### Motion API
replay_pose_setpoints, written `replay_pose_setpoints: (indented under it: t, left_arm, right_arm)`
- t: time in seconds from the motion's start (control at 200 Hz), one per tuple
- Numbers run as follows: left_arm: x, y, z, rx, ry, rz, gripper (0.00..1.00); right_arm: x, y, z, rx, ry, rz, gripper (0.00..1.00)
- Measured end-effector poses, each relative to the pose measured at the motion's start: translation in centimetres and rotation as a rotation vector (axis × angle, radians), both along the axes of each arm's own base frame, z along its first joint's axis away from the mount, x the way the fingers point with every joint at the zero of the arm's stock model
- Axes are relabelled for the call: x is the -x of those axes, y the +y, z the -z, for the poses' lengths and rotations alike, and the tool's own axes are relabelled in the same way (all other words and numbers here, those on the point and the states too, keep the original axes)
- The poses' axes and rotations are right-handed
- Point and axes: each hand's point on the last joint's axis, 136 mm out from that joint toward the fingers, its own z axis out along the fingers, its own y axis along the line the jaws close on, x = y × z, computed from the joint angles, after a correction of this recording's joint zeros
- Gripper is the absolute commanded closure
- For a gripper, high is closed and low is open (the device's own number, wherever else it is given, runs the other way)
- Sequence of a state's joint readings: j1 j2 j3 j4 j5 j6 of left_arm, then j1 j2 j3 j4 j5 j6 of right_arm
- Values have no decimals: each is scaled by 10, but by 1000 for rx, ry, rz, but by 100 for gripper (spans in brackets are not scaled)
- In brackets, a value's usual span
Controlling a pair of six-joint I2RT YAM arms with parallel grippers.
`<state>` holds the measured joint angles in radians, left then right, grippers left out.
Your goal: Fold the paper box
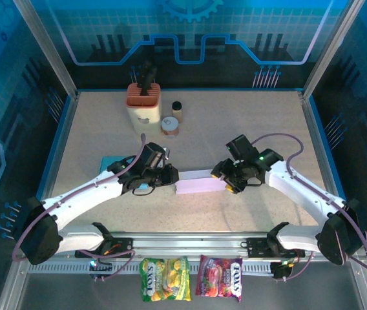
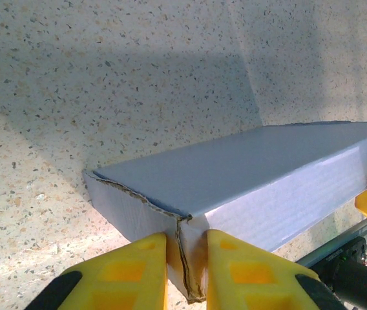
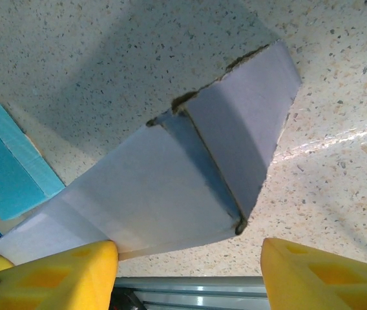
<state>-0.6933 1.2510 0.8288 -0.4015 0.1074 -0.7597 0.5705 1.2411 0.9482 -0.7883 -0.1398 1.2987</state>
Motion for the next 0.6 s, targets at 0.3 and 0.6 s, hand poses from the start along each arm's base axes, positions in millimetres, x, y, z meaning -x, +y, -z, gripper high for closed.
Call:
replay_pose_setpoints:
  t: [0.3,0.6]
  left_arm:
    - [3,-1,-2,-5,-20,13,81]
    - [20,-7,-4,-22,-108,93,81]
  right_arm:
    - [0,-10,-17,-12,-79,-57,34]
    - [-13,-37,-44,-147,-111,58,33]
